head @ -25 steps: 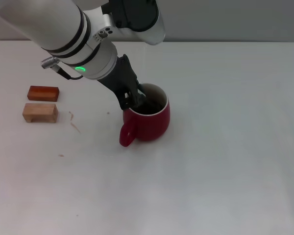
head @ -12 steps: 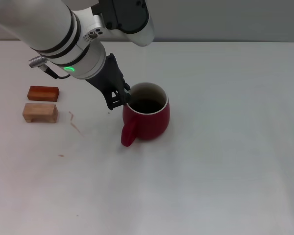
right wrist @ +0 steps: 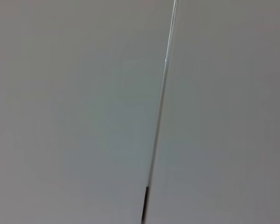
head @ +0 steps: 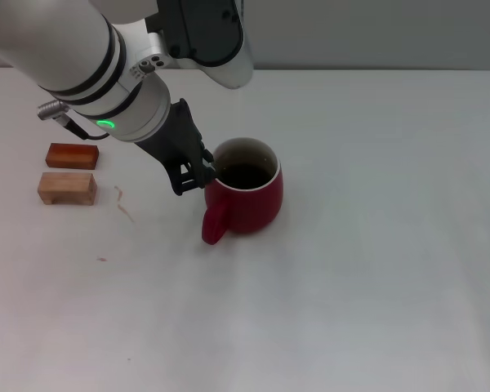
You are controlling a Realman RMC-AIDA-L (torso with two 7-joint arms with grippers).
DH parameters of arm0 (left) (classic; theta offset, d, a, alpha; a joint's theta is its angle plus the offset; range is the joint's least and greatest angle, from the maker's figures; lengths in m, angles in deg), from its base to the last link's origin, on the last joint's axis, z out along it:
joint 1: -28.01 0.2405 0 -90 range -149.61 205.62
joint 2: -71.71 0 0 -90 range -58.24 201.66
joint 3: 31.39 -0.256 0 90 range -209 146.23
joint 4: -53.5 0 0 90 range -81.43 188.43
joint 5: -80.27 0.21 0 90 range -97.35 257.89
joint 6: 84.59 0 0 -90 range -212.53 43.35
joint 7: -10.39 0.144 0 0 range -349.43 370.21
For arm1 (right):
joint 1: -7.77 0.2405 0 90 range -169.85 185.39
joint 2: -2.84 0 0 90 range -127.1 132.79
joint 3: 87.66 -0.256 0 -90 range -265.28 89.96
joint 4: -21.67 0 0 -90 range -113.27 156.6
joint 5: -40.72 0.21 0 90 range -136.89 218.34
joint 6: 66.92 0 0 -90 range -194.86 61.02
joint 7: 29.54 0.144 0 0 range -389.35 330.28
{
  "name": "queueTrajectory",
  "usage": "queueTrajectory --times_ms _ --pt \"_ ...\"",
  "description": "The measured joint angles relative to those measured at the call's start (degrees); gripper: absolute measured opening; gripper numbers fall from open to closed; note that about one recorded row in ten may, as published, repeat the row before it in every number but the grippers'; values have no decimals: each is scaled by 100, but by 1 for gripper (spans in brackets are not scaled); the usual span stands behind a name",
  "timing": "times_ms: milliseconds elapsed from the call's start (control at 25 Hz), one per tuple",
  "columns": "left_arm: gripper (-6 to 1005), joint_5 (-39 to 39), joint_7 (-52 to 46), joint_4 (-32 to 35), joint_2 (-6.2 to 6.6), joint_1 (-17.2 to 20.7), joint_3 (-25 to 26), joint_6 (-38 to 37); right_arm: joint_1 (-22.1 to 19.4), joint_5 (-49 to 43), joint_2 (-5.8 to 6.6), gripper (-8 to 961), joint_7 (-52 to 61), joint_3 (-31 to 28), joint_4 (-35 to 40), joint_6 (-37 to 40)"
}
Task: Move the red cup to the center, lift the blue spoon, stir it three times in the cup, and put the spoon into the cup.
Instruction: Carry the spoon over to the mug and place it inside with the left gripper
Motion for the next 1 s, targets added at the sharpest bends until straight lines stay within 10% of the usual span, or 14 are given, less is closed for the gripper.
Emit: queueTrajectory --times_ms 640,1000 --pt "242 -25 -106 -147 -25 -77 -84 -47 20 0 0 761 0 0 -5 0" --pt "436 -313 -278 620 6 166 421 -52 19 0 1 760 0 -64 -2 -5"
